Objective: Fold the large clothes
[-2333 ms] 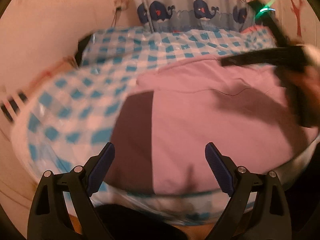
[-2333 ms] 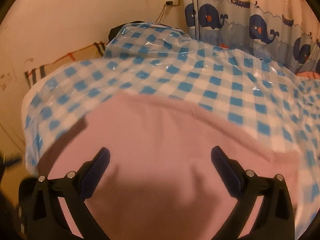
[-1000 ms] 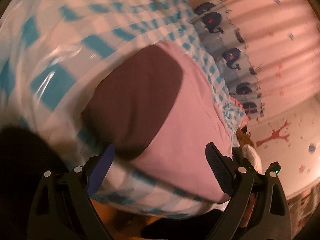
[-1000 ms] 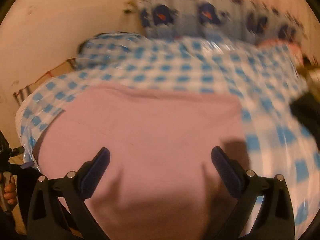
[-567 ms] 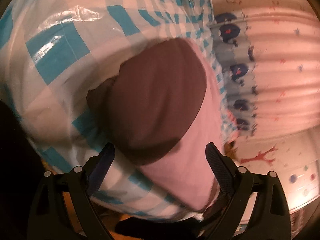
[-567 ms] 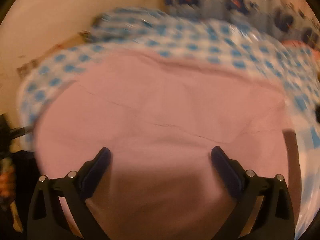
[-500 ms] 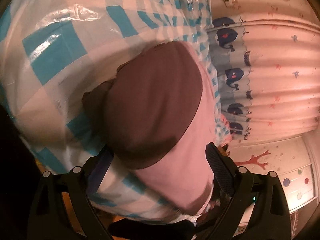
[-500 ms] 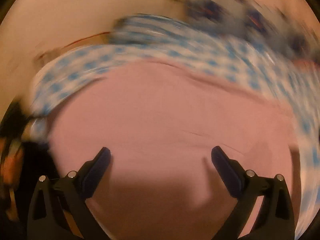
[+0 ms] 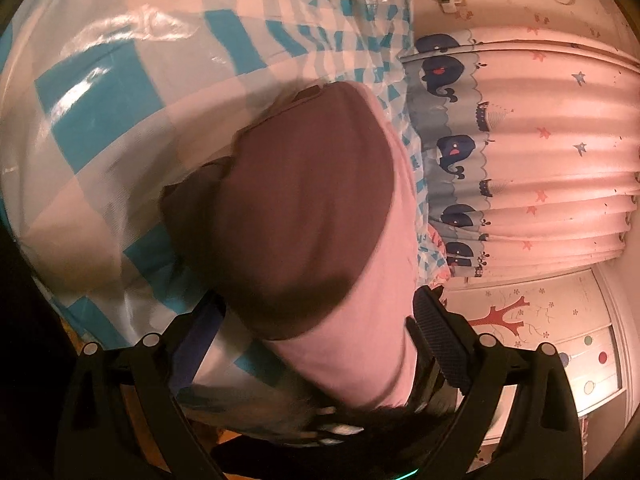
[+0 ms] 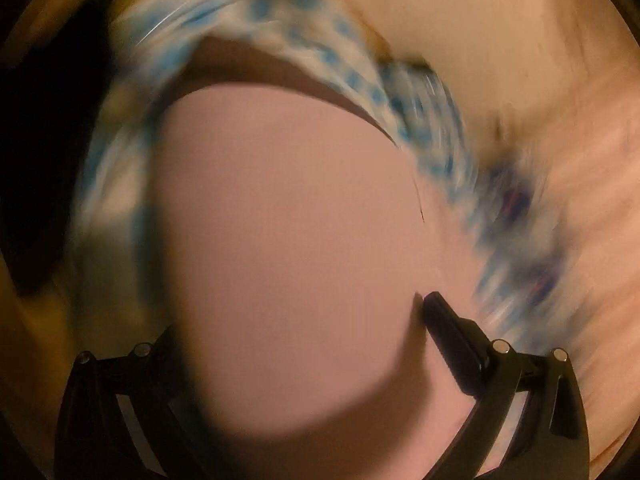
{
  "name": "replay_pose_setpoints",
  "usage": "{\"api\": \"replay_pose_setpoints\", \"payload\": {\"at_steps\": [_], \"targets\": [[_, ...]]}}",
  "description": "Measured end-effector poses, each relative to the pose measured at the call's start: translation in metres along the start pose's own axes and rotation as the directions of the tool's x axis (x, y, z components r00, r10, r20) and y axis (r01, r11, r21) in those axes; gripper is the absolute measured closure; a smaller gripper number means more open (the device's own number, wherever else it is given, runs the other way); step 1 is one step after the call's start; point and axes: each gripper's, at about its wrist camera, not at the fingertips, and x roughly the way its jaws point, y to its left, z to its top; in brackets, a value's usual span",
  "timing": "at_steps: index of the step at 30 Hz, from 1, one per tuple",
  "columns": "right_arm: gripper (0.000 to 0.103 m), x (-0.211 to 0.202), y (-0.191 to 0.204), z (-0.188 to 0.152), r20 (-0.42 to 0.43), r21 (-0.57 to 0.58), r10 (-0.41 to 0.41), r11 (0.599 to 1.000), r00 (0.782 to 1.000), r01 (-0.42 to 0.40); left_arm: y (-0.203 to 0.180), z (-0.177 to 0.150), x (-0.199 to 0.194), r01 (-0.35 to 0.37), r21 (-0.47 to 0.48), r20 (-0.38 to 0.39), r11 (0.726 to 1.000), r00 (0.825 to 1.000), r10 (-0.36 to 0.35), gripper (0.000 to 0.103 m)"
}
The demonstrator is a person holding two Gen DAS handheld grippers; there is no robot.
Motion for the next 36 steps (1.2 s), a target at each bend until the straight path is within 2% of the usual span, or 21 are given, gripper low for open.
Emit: {"api": "replay_pose_setpoints", "payload": {"at_steps": [1,4,6,11,16,18,19,20,21,24,26,27,28,29,30,31,32,33,34,36], "targets": [[0.006,0.000,-0.013,-0.002,0.000,0.067,0.031,0.997,1.000,-0.031,0.004,0.002,0.001,-0.004,-0.006,-0.004,1.000,1.000,0.004,0.013],[0.006,-0.009,-0.049,-0.013,0.044,0.285,0.131,0.949,0.990,-0.138,0.008,0.005,0.006,0.007,-0.021,-0.010,1.000,1.000,-0.007,0.013],[0.006,-0.014,-0.057,-0.014,0.071,0.351,0.163,0.919,0.984,-0.178,0.003,0.006,0.007,0.022,-0.003,-0.010,1.000,1.000,-0.022,0.013],[0.006,-0.016,-0.059,-0.018,0.094,0.361,0.181,0.910,0.979,-0.203,-0.023,0.011,0.013,0.030,0.040,0.019,0.999,0.999,-0.031,0.013],[0.006,-0.006,-0.059,-0.018,0.095,0.340,0.172,0.920,0.981,-0.194,-0.027,0.030,0.042,-0.007,0.001,0.019,1.000,1.000,0.007,0.009],[0.006,-0.009,-0.055,-0.018,0.092,0.323,0.171,0.927,0.981,-0.192,-0.025,0.031,0.054,0.006,-0.026,0.005,1.000,1.000,-0.006,0.009],[0.006,-0.012,-0.056,-0.018,0.097,0.324,0.178,0.925,0.979,-0.200,-0.029,0.030,0.054,0.005,-0.005,0.024,1.000,1.000,-0.005,0.010],[0.006,-0.020,-0.061,-0.022,0.115,0.339,0.187,0.916,0.976,-0.216,-0.039,0.028,0.053,-0.005,0.060,0.044,0.998,0.999,0.002,0.013],[0.006,-0.030,-0.067,-0.025,0.136,0.359,0.187,0.906,0.973,-0.224,-0.047,0.027,0.053,-0.025,0.108,0.053,0.994,0.998,0.019,0.027],[0.006,-0.060,-0.086,-0.046,0.164,0.441,0.142,0.874,0.976,-0.201,-0.061,0.031,0.051,-0.041,0.184,0.050,0.982,0.998,0.032,0.042],[0.006,-0.077,-0.105,-0.071,0.134,0.545,0.046,0.831,0.990,-0.112,-0.069,0.032,0.049,-0.068,0.234,0.062,0.970,0.997,0.055,0.048],[0.006,-0.087,-0.119,-0.091,0.141,0.618,0.033,0.778,0.989,-0.114,-0.071,0.031,0.049,-0.072,0.246,0.067,0.967,0.996,0.057,0.050],[0.006,-0.097,-0.136,-0.116,0.146,0.708,0.012,0.697,0.989,-0.113,-0.072,0.031,0.048,-0.076,0.256,0.073,0.964,0.996,0.059,0.054],[0.006,-0.104,-0.150,-0.138,0.107,0.783,-0.033,0.619,0.994,-0.063,-0.073,0.030,0.048,-0.081,0.266,0.079,0.961,0.995,0.062,0.055],[0.006,-0.109,-0.165,-0.166,0.051,0.855,-0.068,0.519,0.996,-0.008,-0.074,0.029,0.048,-0.086,0.276,0.087,0.957,0.994,0.065,0.058],[0.006,-0.106,-0.177,-0.194,-0.011,0.904,-0.064,0.427,0.998,0.037,-0.075,0.029,0.047,-0.090,0.282,0.093,0.955,0.993,0.066,0.059],[0.006,-0.096,-0.182,-0.212,-0.078,0.926,-0.028,0.368,0.997,0.082,-0.077,0.028,0.046,-0.090,0.289,0.099,0.953,0.993,0.064,0.060],[0.005,-0.071,-0.185,-0.236,-0.137,0.946,0.099,0.308,0.986,0.100,-0.079,0.026,0.044,-0.088,0.300,0.103,0.950,0.993,0.060,0.061],[0.005,-0.050,-0.183,-0.252,-0.111,0.959,0.207,0.279,0.972,0.050,-0.081,0.024,0.043,-0.085,0.310,0.104,0.947,0.993,0.055,0.062],[0.005,-0.048,-0.187,-0.254,-0.106,0.957,0.232,0.286,0.967,0.036,-0.095,0.016,0.038,-0.091,0.370,0.130,0.924,0.990,0.045,0.063]]}}
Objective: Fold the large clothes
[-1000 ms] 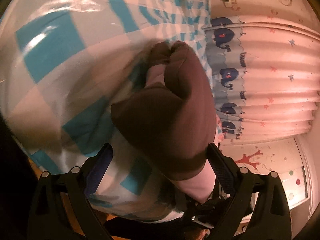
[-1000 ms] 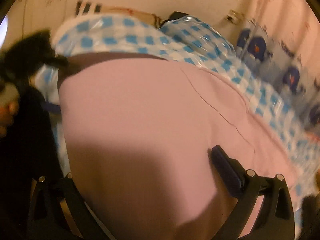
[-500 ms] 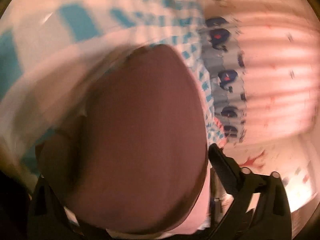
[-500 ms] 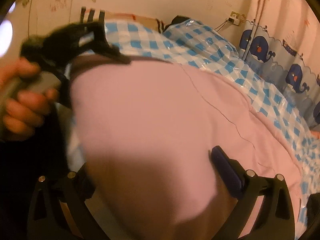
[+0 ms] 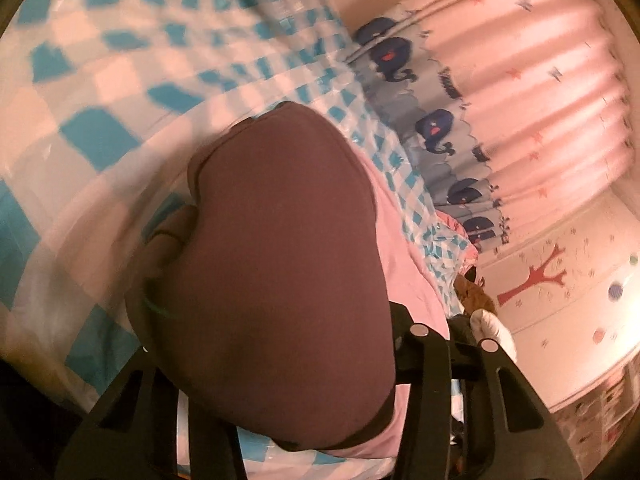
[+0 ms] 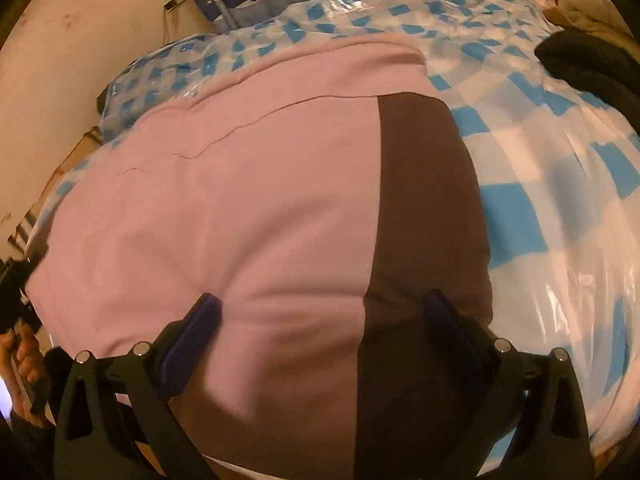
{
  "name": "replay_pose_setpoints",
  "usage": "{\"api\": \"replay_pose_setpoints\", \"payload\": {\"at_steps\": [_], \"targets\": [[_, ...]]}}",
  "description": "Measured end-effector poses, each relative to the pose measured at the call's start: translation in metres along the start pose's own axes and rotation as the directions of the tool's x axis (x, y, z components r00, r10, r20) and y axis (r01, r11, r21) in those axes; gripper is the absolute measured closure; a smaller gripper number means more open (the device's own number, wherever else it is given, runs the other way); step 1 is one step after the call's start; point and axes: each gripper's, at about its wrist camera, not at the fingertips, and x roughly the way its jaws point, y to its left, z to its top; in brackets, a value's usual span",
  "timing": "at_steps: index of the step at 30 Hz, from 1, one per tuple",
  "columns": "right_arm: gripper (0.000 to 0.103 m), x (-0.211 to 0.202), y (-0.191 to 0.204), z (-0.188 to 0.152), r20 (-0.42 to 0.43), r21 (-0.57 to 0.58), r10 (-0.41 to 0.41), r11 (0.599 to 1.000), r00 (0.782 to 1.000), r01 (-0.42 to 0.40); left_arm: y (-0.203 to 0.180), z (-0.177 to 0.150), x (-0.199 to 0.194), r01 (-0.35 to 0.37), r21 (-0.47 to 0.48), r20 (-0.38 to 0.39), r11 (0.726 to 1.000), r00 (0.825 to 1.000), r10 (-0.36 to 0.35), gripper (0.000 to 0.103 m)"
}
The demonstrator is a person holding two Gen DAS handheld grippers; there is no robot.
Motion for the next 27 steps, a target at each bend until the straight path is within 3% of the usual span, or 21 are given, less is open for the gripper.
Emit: {"api": "replay_pose_setpoints", "payload": {"at_steps": [1,3,4,6,8,10,11,12,13,16,19,23,26,27], "targets": [[0.006,-0.007,0.002,0.005,-0.011,0.010,-0.005,1.000,1.000,0.005,-0.004,0.000,-0.004,0.003,0.019,0.004,1.000,1.000,-0.003,0.063],[0.006,-0.031,0.008,0.014,0.086,0.006,0.041,0.999,0.995,-0.041,-0.013,0.001,-0.008,-0.002,0.054,0.007,0.999,1.000,0.001,0.063],[0.006,-0.041,0.013,0.018,0.132,-0.022,0.029,0.999,0.991,-0.027,-0.017,0.002,-0.009,-0.006,0.072,0.006,0.997,1.000,0.005,0.063],[0.006,-0.051,0.027,0.033,0.215,-0.096,-0.059,0.992,0.975,0.082,-0.023,0.004,-0.009,-0.014,0.094,0.002,0.995,1.000,0.014,0.064],[0.006,-0.046,0.029,0.047,0.240,-0.119,-0.116,0.982,0.964,0.148,-0.030,0.004,-0.010,-0.020,0.120,0.005,0.993,1.000,0.019,0.064],[0.006,-0.012,0.024,0.062,0.208,-0.153,-0.246,0.948,0.947,0.280,-0.036,0.003,-0.012,-0.024,0.148,0.012,0.989,1.000,0.023,0.064],[0.006,0.016,0.016,0.064,0.109,-0.177,-0.275,0.940,0.955,0.291,-0.038,0.003,-0.013,-0.024,0.155,0.013,0.988,1.000,0.022,0.064],[0.006,0.044,0.000,0.066,-0.022,-0.131,-0.201,0.972,0.979,0.197,-0.039,0.002,-0.013,-0.024,0.157,0.015,0.987,1.000,0.022,0.064],[0.006,0.041,-0.006,0.068,-0.020,-0.097,-0.177,0.980,0.984,0.174,-0.038,0.002,-0.013,-0.028,0.159,0.011,0.987,1.000,0.027,0.064],[0.006,0.012,0.010,0.070,0.105,-0.146,-0.207,0.964,0.973,0.221,-0.034,0.002,-0.010,-0.047,0.154,0.006,0.987,0.999,0.047,0.064],[0.006,-0.008,0.058,0.065,0.210,-0.300,-0.112,0.938,0.971,0.173,-0.025,-0.001,-0.008,-0.050,0.138,0.002,0.989,0.999,0.050,0.064],[0.006,0.007,0.125,0.074,0.197,-0.449,-0.034,0.885,0.980,0.121,-0.018,-0.003,-0.006,-0.066,0.110,-0.004,0.992,0.998,0.067,0.061],[0.006,0.046,0.149,0.087,0.123,-0.466,-0.062,0.878,0.990,0.113,-0.007,-0.002,0.001,-0.090,0.038,-0.028,0.995,0.995,0.091,0.045],[0.006,0.063,0.153,0.081,0.088,-0.469,-0.079,0.876,0.993,0.111,-0.001,-0.003,0.005,-0.104,0.004,-0.045,0.995,0.994,0.104,0.035]]}}
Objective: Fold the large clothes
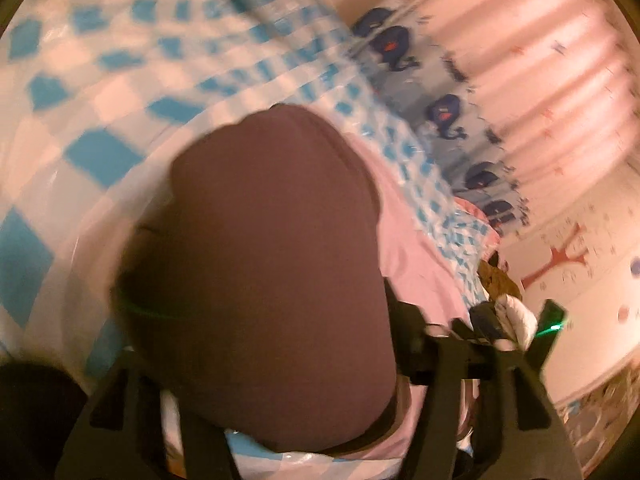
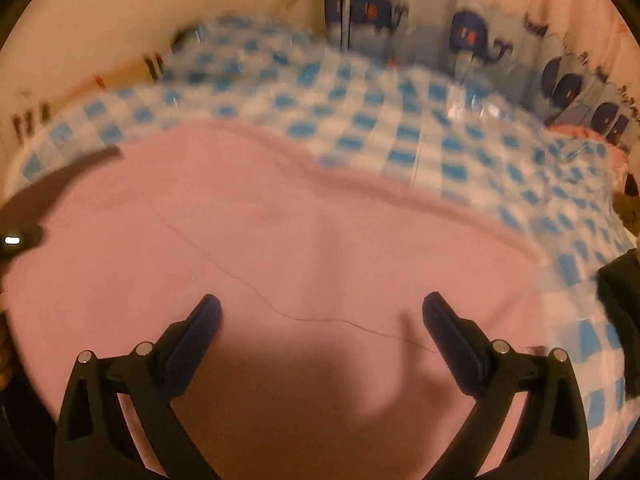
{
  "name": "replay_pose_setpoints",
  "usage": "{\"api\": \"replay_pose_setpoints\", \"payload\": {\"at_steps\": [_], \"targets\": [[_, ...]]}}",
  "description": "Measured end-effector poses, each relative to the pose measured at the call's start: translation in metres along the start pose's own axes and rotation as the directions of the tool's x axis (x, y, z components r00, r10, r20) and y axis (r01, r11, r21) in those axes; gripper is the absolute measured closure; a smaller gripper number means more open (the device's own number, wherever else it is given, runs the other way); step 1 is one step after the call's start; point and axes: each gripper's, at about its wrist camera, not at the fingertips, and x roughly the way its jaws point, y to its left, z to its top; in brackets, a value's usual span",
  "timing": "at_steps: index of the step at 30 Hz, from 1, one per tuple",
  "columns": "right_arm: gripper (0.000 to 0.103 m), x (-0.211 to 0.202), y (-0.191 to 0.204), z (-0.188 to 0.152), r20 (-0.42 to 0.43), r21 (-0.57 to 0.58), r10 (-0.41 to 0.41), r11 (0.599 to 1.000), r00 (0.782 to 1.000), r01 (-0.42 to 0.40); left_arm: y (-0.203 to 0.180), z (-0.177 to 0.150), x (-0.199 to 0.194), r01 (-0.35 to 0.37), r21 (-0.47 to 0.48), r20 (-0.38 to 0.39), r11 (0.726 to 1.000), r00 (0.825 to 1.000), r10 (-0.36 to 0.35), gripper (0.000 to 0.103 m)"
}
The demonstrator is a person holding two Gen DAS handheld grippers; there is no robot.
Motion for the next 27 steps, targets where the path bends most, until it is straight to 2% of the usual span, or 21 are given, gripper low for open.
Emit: {"api": "replay_pose_setpoints", "payload": {"at_steps": [1,2,5,6,7,8,10,12,13,15,16,18,20,22,24,27], "targets": [[0.006,0.014,0.002,-0.003,-0.034,0.000,0.016,1.000,0.999,-0.016,0.005,-0.001,0.007,-0.016,-0.027,-0.021,1.000,1.000,0.015,0.026],[0.006,0.026,0.004,-0.004,-0.063,-0.002,0.028,1.000,0.998,-0.028,0.009,-0.002,0.012,-0.033,-0.044,-0.031,0.999,0.999,0.031,0.023],[0.006,0.026,0.006,-0.004,-0.069,0.000,0.028,1.000,0.997,-0.028,0.014,0.000,0.020,-0.032,-0.076,-0.027,0.997,0.999,0.030,0.021],[0.006,0.020,0.006,-0.002,-0.045,0.003,0.027,1.000,0.999,-0.027,0.015,0.003,0.020,-0.018,-0.088,-0.015,0.996,1.000,0.017,0.025],[0.006,0.009,0.004,0.002,0.003,0.007,0.019,1.000,1.000,-0.019,0.015,0.005,0.019,-0.007,-0.083,-0.005,0.997,1.000,0.006,0.037],[0.006,0.002,0.002,0.007,0.039,0.014,0.000,1.000,0.999,0.000,0.014,0.007,0.019,0.000,-0.061,0.004,0.998,1.000,0.001,0.043],[0.006,-0.001,0.004,0.012,0.058,0.020,-0.035,0.999,0.998,0.034,0.006,0.009,0.017,0.013,-0.016,0.013,1.000,1.000,-0.012,0.059],[0.006,0.036,-0.001,0.015,-0.056,0.027,-0.051,0.998,0.997,0.052,-0.015,0.010,0.011,0.016,0.069,0.037,0.998,0.999,-0.019,0.064],[0.005,0.067,-0.001,0.010,-0.152,0.031,-0.007,0.999,0.988,0.012,-0.028,0.010,0.008,0.020,0.115,0.043,0.993,0.999,-0.025,0.066],[0.006,0.075,0.002,0.010,-0.178,0.021,-0.007,1.000,0.984,0.011,-0.066,0.005,0.001,-0.011,0.267,0.073,0.964,0.997,-0.009,0.067],[0.006,0.068,0.004,0.013,-0.170,0.006,-0.011,1.000,0.985,0.012,-0.077,0.005,-0.002,-0.015,0.303,0.083,0.953,0.997,-0.011,0.068],[0.006,0.044,0.000,0.015,-0.102,0.020,0.027,0.999,0.994,-0.025,-0.101,0.004,-0.008,-0.017,0.378,0.097,0.926,0.995,-0.022,0.068],[0.006,0.021,0.000,0.009,-0.008,0.006,0.023,1.000,1.000,-0.023,-0.118,0.002,-0.011,-0.017,0.430,0.103,0.903,0.994,-0.030,0.068],[0.005,0.052,0.006,-0.007,-0.091,0.008,0.064,0.998,0.994,-0.063,-0.142,-0.007,-0.005,-0.004,0.502,0.073,0.865,0.997,-0.038,0.069],[0.005,0.064,0.009,-0.011,-0.092,-0.002,0.054,0.999,0.994,-0.054,-0.168,-0.027,0.004,-0.031,0.586,0.079,0.810,0.997,-0.020,0.069],[0.006,0.053,0.001,-0.003,-0.095,0.008,0.082,0.997,0.992,-0.082,-0.193,-0.037,0.001,-0.029,0.633,0.086,0.774,0.996,-0.034,0.069]]}}
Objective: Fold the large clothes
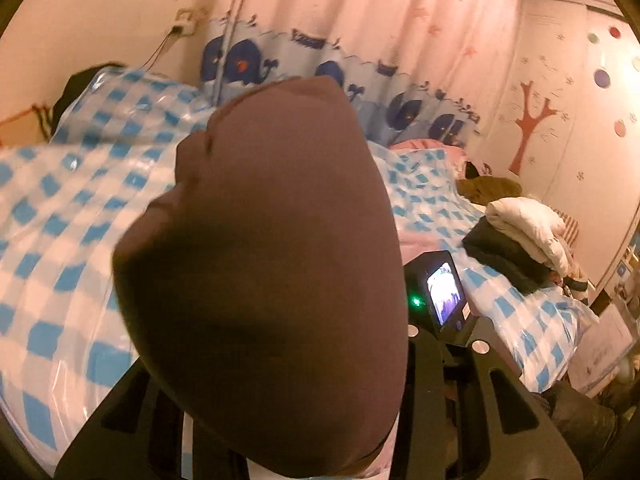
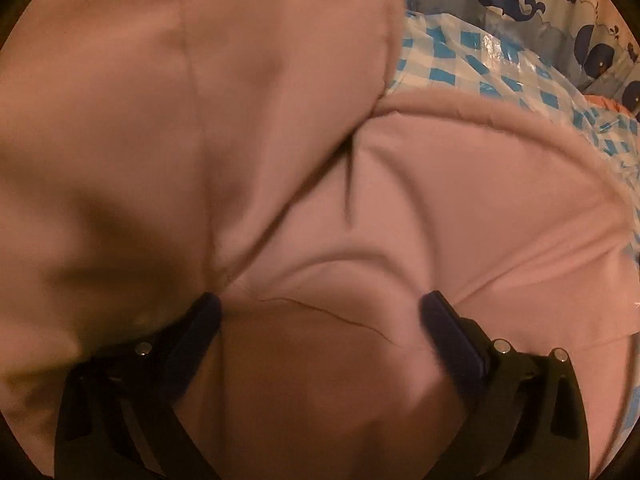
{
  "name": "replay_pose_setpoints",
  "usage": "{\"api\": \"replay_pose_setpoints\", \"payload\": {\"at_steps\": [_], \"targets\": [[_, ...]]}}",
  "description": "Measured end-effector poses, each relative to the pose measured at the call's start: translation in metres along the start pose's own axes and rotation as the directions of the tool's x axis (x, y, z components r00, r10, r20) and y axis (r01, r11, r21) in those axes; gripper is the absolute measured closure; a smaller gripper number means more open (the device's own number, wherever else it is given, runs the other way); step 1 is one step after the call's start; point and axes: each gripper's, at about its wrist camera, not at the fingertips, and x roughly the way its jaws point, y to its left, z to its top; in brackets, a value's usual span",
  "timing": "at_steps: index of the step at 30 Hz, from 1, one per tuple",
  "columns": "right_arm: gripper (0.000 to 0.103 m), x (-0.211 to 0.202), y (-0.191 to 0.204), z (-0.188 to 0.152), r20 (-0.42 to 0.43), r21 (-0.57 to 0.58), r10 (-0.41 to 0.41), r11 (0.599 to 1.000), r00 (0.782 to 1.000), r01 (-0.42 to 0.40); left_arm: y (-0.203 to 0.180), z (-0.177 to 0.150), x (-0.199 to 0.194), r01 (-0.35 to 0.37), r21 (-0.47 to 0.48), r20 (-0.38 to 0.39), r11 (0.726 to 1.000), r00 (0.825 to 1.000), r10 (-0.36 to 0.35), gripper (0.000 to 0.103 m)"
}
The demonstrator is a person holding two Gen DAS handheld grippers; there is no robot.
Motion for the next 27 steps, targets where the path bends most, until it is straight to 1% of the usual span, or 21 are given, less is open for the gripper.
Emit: {"api": "replay_pose_setpoints", "payload": {"at_steps": [2,3,4,5,8,10,11,13,14,15,16,17,18,19,20,22,23,24,25,26,27], "targets": [[0.006,-0.024,-0.003,-0.005,0.048,-0.004,-0.009,1.000,0.999,0.009,-0.011,0.005,0.000,-0.006,0.043,-0.001,0.999,1.000,0.006,0.069],[0.006,-0.038,-0.003,-0.011,0.106,-0.011,-0.026,1.000,0.994,0.027,-0.016,0.007,0.002,-0.008,0.062,-0.009,0.998,1.000,0.009,0.069],[0.006,-0.040,-0.004,-0.017,0.117,-0.013,-0.011,1.000,0.993,0.013,-0.021,0.007,0.004,-0.010,0.073,-0.016,0.997,1.000,0.012,0.069],[0.005,-0.023,-0.005,-0.026,0.047,-0.018,0.028,0.999,0.999,-0.027,-0.025,0.007,0.006,-0.008,0.081,-0.027,0.997,1.000,0.010,0.069],[0.006,-0.024,-0.017,-0.027,0.025,0.009,0.110,0.994,0.994,-0.110,-0.041,0.007,0.015,-0.009,0.119,-0.046,0.993,0.999,0.015,0.069],[0.006,-0.055,-0.040,-0.023,0.113,0.086,0.187,0.977,0.976,-0.197,-0.054,0.007,0.014,-0.012,0.156,-0.050,0.988,0.999,0.020,0.069],[0.006,-0.073,-0.061,-0.024,0.173,0.148,0.217,0.958,0.961,-0.244,-0.060,0.006,0.015,-0.017,0.182,-0.053,0.983,0.998,0.027,0.069],[0.006,-0.081,-0.101,-0.024,0.215,0.266,0.273,0.907,0.938,-0.325,-0.070,0.003,0.019,-0.023,0.219,-0.061,0.975,0.997,0.037,0.069],[0.006,-0.080,-0.118,-0.024,0.216,0.315,0.259,0.894,0.941,-0.318,-0.077,0.001,0.022,-0.022,0.234,-0.065,0.972,0.997,0.038,0.069],[0.006,-0.071,-0.151,-0.024,0.231,0.400,0.307,0.835,0.923,-0.378,-0.084,0.000,0.025,-0.022,0.254,-0.068,0.967,0.997,0.041,0.069],[0.006,-0.059,-0.177,-0.022,0.272,0.465,0.424,0.728,0.864,-0.504,-0.091,-0.001,0.026,-0.023,0.272,-0.070,0.962,0.997,0.044,0.069],[0.006,-0.049,-0.198,-0.024,0.327,0.523,0.503,0.608,0.800,-0.597,-0.101,-0.003,0.029,-0.026,0.298,-0.074,0.954,0.996,0.050,0.069],[0.006,-0.036,-0.227,-0.030,0.432,0.578,0.574,0.416,0.696,-0.702,-0.111,-0.007,0.032,-0.028,0.329,-0.076,0.944,0.995,0.057,0.069],[0.006,-0.029,-0.241,-0.033,0.495,0.581,0.599,0.310,0.629,-0.753,-0.122,-0.012,0.034,-0.033,0.361,-0.079,0.932,0.995,0.066,0.069],[0.006,-0.023,-0.255,-0.030,0.538,0.572,0.618,0.233,0.574,-0.787,-0.131,-0.016,0.037,-0.037,0.389,-0.084,0.920,0.994,0.076,0.069],[0.006,-0.001,-0.284,-0.035,0.659,0.545,0.622,-0.006,0.423,-0.839,-0.152,-0.025,0.047,-0.044,0.460,-0.099,0.887,0.990,0.101,0.069],[0.006,0.004,-0.294,-0.038,0.721,0.496,0.605,-0.107,0.340,-0.861,-0.163,-0.031,0.053,-0.049,0.500,-0.106,0.865,0.987,0.117,0.069],[0.006,0.006,-0.304,-0.034,0.747,0.460,0.598,-0.147,0.292,-0.875,-0.174,-0.037,0.058,-0.049,0.537,-0.113,0.842,0.985,0.129,0.069],[0.006,0.005,-0.311,-0.030,0.759,0.436,0.595,-0.161,0.265,-0.886,-0.183,-0.042,0.061,-0.047,0.566,-0.117,0.823,0.984,0.137,0.068],[0.006,0.004,-0.315,-0.025,0.753,0.430,0.604,-0.153,0.260,-0.890,-0.194,-0.048,0.066,-0.047,0.601,-0.120,0.798,0.982,0.149,0.068],[0.006,0.003,-0.316,-0.021,0.743,0.424,0.621,-0.151,0.247,-0.893,-0.204,-0.052,0.070,-0.048,0.628,-0.121,0.777,0.980,0.159,0.066]]}}
